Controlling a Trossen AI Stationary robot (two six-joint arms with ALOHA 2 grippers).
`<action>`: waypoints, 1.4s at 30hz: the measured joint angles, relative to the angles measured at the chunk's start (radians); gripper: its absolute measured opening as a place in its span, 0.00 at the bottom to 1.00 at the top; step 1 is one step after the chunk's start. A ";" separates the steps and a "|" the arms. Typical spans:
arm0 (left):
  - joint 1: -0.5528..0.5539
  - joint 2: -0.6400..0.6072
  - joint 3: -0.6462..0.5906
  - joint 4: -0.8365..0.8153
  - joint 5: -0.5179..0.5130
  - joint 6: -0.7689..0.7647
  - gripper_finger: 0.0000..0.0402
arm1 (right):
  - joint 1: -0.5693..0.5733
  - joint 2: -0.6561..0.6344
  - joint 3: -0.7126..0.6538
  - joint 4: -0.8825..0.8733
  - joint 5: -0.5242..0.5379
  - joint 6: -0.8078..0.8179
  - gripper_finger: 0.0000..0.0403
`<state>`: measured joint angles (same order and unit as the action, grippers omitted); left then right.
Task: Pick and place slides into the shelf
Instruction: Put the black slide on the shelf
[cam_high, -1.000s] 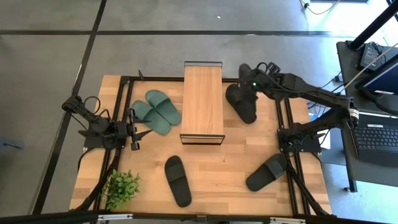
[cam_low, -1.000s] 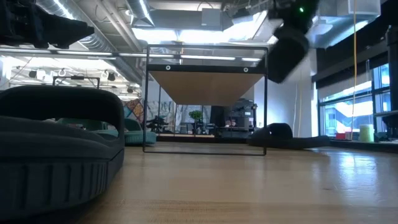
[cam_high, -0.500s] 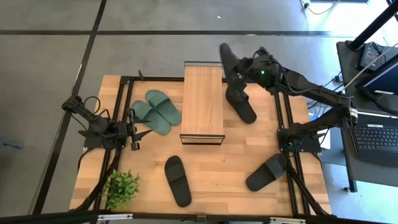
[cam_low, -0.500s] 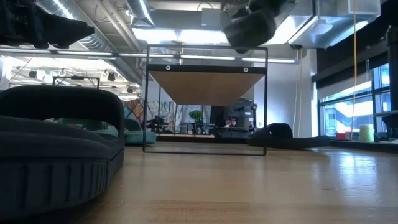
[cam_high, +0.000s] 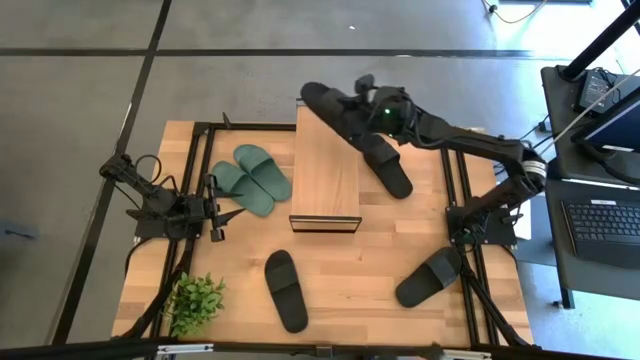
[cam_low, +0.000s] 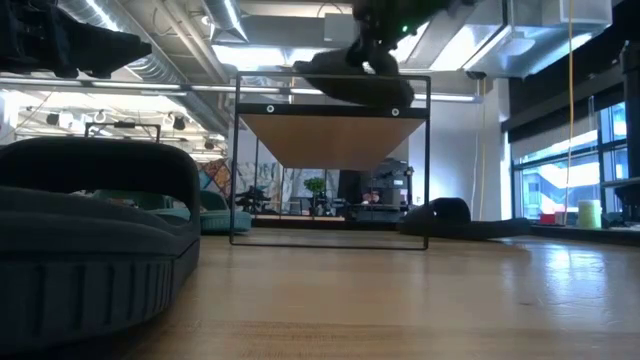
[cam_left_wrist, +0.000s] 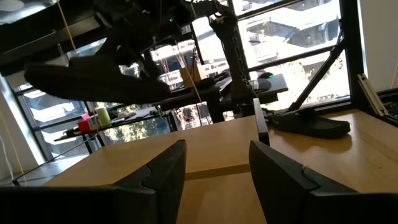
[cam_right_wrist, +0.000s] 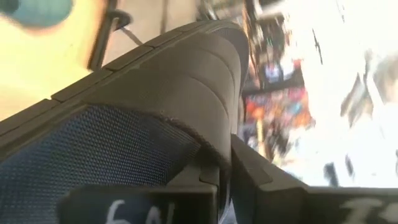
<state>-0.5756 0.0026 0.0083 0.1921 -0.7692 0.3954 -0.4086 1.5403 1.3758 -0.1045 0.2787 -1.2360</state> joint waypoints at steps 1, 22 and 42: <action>0.000 0.000 0.000 0.000 0.000 0.000 0.42 | -0.006 0.012 0.000 0.007 -0.018 -0.043 0.04; 0.000 0.000 0.000 0.000 -0.004 0.166 0.42 | -0.029 0.046 0.000 0.147 -0.032 -0.139 0.04; 0.000 0.000 0.000 0.000 -0.086 0.192 0.42 | -0.221 0.087 0.012 0.229 -0.627 -0.423 0.04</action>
<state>-0.5758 0.0025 0.0086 0.1921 -0.8553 0.5873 -0.6297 1.6275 1.3874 0.1246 -0.3481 -1.6592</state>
